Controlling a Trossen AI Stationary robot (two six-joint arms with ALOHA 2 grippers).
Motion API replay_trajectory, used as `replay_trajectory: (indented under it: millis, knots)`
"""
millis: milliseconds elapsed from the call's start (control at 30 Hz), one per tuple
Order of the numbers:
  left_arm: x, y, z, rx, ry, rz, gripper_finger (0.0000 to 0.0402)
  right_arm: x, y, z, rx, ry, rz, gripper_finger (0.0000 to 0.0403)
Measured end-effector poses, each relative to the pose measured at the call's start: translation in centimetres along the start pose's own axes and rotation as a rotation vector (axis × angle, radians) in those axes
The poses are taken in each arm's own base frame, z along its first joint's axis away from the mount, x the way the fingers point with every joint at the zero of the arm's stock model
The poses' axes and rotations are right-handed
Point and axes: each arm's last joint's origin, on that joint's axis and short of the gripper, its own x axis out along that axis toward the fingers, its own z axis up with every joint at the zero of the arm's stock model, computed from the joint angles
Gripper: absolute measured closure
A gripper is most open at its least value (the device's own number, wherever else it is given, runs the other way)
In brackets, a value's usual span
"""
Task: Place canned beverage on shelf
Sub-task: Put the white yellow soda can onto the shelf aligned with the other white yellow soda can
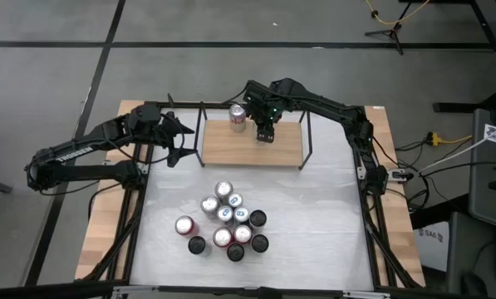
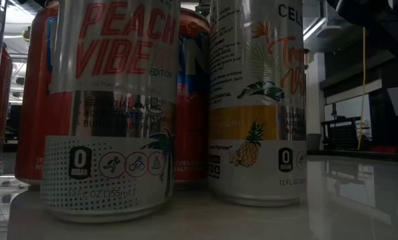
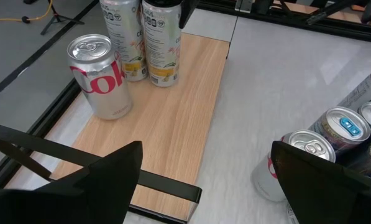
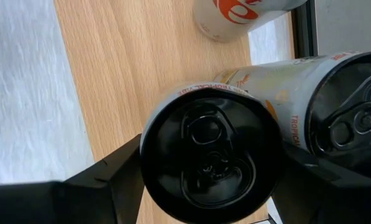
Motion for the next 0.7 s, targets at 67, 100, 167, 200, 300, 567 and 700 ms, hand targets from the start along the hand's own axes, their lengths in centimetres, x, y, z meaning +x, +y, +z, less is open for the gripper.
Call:
replay_trajectory:
  millis: [67,100,167,200,300,567,700]
  knots:
    - [0.0,0.0,0.0,0.0,0.0,0.0,0.0053,0.0,0.0,0.0,0.0,0.0,0.001,0.0131]
    - [0.0,0.0,0.0,0.0,0.0,0.0,0.0053,0.0,0.0,0.0,0.0,0.0,0.001,0.0128]
    - [0.0,0.0,0.0,0.0,0.0,0.0,0.0053,0.01,0.01,0.01,0.0,0.0,0.001,0.0119]
    - [0.0,0.0,0.0,0.0,0.0,0.0,0.0053,0.03,0.02,0.01,0.0,0.0,0.001,0.0112]
    - [0.0,0.0,0.0,0.0,0.0,0.0,0.0053,0.1,0.02,0.02,-0.001,0.002,0.002,0.009]
    - [0.0,0.0,0.0,0.0,0.0,0.0,0.0053,0.1,0.06,0.0,-0.001,0.004,0.004,0.0064]
    - [0.0,0.0,0.0,0.0,0.0,0.0,0.0053,0.1,0.1,-0.15,-0.002,0.02,0.008,0.0067]
